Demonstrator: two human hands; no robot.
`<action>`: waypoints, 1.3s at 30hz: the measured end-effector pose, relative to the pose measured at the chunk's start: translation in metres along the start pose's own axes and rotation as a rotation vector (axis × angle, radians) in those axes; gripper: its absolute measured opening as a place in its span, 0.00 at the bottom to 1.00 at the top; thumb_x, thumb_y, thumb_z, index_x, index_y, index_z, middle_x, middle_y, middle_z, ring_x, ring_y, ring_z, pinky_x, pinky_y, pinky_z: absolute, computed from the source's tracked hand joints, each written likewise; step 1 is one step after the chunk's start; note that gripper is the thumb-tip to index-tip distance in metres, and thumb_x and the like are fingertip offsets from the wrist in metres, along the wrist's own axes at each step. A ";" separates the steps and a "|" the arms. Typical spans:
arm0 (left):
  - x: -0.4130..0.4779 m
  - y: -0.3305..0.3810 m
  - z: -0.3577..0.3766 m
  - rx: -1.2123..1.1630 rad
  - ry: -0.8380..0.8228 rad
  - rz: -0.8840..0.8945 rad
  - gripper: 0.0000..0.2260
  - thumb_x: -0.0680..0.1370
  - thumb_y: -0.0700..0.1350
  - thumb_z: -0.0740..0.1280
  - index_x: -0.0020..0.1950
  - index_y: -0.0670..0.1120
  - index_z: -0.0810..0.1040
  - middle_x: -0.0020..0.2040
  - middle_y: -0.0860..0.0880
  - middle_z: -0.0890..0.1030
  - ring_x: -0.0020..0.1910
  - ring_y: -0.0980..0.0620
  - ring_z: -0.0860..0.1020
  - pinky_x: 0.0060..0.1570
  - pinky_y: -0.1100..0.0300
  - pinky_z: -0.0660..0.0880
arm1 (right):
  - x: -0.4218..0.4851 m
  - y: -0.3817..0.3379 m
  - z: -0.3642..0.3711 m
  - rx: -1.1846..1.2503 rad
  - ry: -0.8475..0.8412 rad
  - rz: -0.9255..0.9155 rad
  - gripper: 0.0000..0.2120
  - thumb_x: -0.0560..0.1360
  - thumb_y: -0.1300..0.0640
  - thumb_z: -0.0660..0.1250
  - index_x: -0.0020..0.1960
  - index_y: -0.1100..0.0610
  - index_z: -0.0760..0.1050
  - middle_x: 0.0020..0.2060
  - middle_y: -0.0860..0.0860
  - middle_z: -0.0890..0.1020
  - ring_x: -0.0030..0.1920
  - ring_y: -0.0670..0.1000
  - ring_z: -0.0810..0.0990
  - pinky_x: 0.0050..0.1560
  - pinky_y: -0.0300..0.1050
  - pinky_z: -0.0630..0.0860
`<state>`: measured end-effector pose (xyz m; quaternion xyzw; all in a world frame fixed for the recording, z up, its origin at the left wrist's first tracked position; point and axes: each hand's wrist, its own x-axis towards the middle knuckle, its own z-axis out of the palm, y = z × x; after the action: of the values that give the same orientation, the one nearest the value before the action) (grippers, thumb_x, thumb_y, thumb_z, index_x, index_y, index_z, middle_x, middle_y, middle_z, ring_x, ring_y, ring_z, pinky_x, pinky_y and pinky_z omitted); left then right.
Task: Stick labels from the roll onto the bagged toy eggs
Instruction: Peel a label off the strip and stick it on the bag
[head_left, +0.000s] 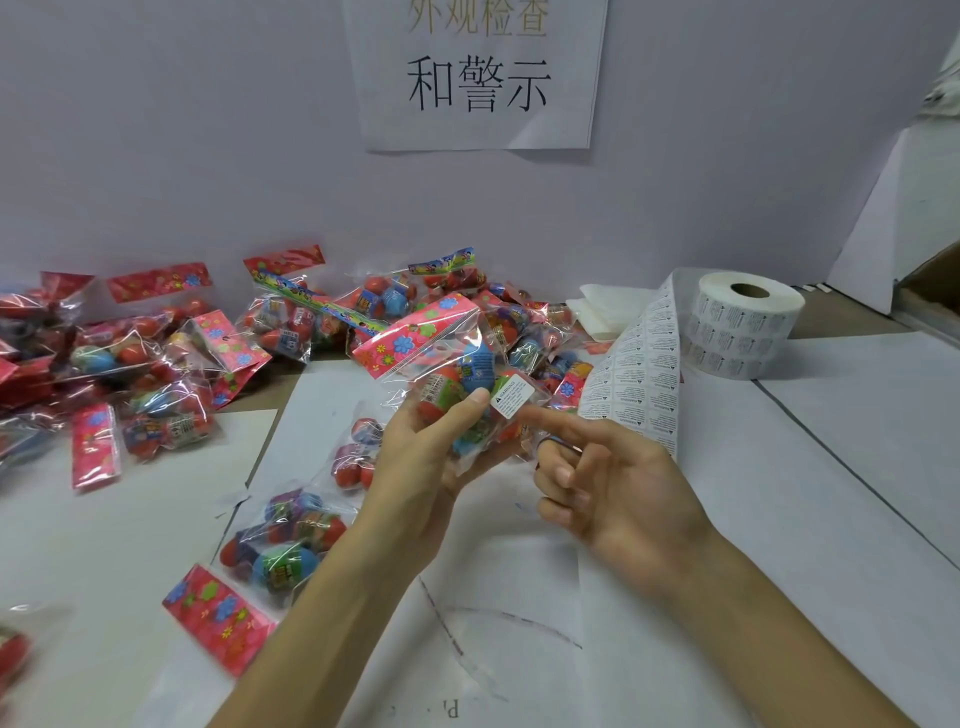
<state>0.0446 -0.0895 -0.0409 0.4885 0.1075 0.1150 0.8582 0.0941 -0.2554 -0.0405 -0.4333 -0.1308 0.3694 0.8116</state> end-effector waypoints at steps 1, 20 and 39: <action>0.000 0.000 0.000 0.008 -0.006 0.005 0.25 0.73 0.43 0.73 0.70 0.43 0.76 0.60 0.43 0.85 0.57 0.44 0.85 0.50 0.53 0.84 | 0.000 0.000 0.000 0.004 0.002 0.002 0.18 0.73 0.53 0.65 0.57 0.59 0.85 0.29 0.52 0.69 0.27 0.47 0.61 0.29 0.40 0.65; 0.000 -0.003 -0.002 0.009 0.003 0.054 0.26 0.71 0.41 0.75 0.68 0.41 0.78 0.59 0.41 0.85 0.55 0.44 0.86 0.48 0.57 0.83 | 0.001 0.005 -0.001 0.005 -0.060 0.035 0.21 0.75 0.52 0.64 0.65 0.55 0.82 0.30 0.50 0.71 0.29 0.48 0.62 0.33 0.42 0.61; -0.004 0.004 0.007 -0.113 0.091 -0.108 0.32 0.70 0.45 0.74 0.72 0.37 0.72 0.61 0.38 0.82 0.51 0.46 0.86 0.42 0.60 0.83 | -0.003 0.012 0.006 -0.481 0.019 -0.242 0.17 0.74 0.55 0.66 0.60 0.47 0.85 0.29 0.53 0.73 0.31 0.48 0.67 0.31 0.38 0.68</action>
<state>0.0421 -0.0941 -0.0336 0.4271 0.1660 0.0968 0.8836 0.0833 -0.2494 -0.0468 -0.5985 -0.2579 0.2240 0.7246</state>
